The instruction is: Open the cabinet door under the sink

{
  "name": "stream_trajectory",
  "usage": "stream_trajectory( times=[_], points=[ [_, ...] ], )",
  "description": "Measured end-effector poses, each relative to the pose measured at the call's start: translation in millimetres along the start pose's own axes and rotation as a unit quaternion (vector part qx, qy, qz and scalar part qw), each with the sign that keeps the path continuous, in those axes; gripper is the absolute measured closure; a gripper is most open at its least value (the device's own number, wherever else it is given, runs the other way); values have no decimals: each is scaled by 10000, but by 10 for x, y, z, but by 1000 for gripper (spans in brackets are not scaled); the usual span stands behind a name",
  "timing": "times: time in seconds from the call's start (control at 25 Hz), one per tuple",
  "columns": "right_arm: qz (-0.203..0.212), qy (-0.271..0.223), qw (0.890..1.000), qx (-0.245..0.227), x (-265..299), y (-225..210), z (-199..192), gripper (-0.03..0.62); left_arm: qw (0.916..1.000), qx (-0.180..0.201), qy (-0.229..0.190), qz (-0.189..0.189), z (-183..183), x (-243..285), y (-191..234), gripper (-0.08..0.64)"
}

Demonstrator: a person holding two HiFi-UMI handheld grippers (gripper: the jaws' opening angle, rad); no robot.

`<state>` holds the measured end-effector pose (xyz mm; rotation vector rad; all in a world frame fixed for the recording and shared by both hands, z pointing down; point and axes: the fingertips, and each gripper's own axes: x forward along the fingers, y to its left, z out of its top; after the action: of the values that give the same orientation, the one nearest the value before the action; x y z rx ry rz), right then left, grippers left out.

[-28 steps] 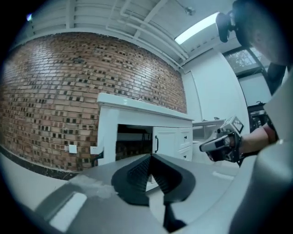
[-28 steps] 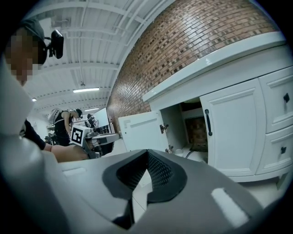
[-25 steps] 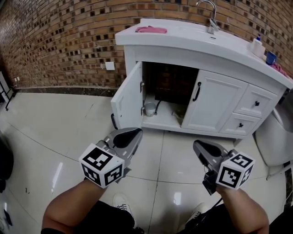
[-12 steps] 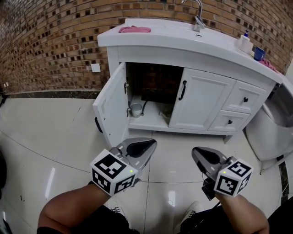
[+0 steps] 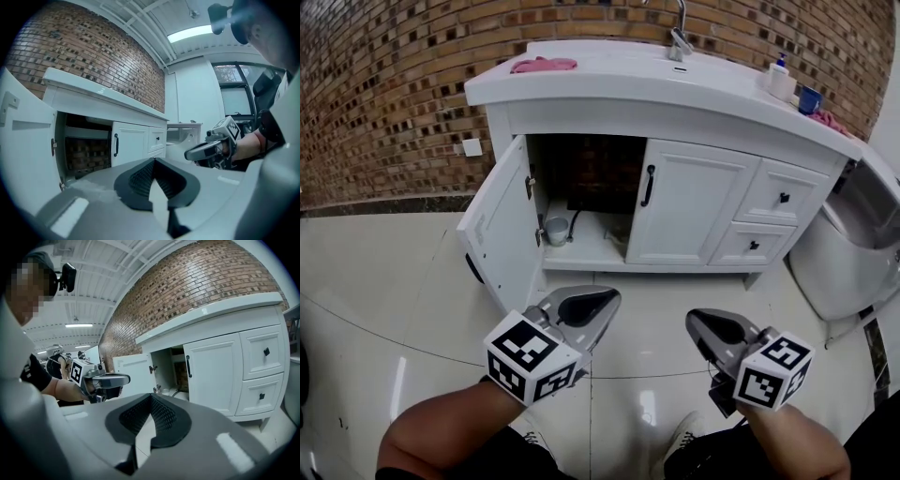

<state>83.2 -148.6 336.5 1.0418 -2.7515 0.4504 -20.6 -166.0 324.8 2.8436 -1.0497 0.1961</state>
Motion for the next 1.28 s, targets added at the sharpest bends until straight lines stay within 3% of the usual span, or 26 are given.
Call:
stream_trajectory(
  times=[1.28],
  points=[
    [309,-14,9994,-179,63,228,65,588,10000,-19,-34,73,9,-159,4,554]
  ],
)
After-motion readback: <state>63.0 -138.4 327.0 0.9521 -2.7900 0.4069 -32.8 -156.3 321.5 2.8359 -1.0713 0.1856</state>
